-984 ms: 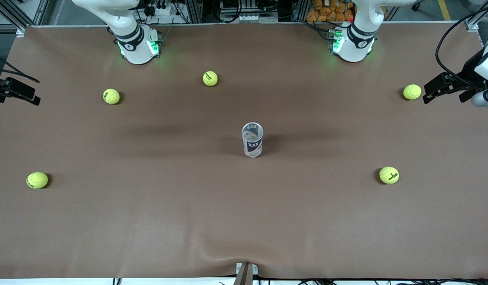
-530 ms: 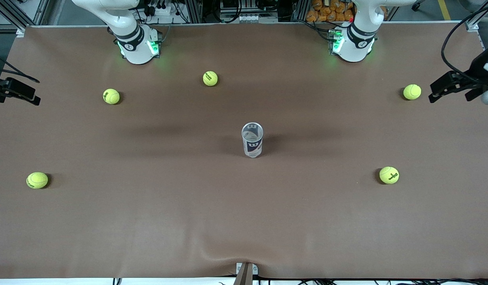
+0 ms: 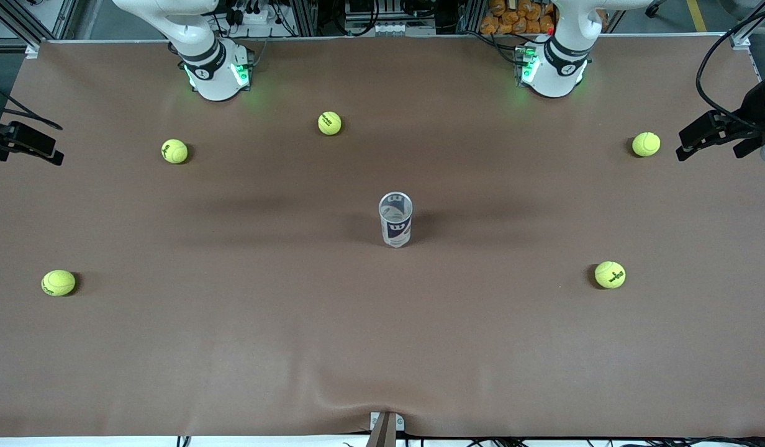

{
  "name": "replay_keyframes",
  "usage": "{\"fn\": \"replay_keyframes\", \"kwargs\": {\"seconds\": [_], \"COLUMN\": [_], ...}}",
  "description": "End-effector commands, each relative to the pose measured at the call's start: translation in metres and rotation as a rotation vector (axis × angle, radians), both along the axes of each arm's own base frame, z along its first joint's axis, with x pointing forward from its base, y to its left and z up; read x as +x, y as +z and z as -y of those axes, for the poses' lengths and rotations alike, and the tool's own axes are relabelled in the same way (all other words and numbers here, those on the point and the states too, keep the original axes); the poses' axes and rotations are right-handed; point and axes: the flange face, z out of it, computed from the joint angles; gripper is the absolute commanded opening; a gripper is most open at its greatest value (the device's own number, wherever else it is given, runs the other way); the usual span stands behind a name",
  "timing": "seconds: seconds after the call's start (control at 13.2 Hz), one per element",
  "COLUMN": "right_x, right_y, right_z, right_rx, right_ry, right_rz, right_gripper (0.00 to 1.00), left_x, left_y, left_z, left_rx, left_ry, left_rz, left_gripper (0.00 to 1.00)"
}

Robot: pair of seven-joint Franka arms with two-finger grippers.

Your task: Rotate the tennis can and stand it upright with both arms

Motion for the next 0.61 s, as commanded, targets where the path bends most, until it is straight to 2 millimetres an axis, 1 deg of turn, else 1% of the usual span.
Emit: {"fn": "replay_keyframes", "kwargs": {"seconds": [0.0,0.15,0.53], "right_x": [-0.0024,-0.0024,-0.0025], "right_y": [-0.0001,-0.0001,-0.0001], "right_z": [-0.0013,-0.0013,-0.0003], "right_rx": [-0.007,-0.007,-0.008], "right_ry": [0.011,0.011,0.01], "right_rz": [0.002,0.002,0.002], "right_gripper": [1.0,1.0,1.0], "left_x": [-0.0035,-0.0033,-0.0028], "left_y": [0.0055,0.0053,0.0045], "left_z": [-0.0002,0.0047,0.0059], "left_rx": [-0.006,-0.006,-0.01], "left_ry": [-0.005,-0.01,-0.004], "left_rz": [0.009,0.007,0.005], "left_gripper": [1.0,1.0,1.0]}}
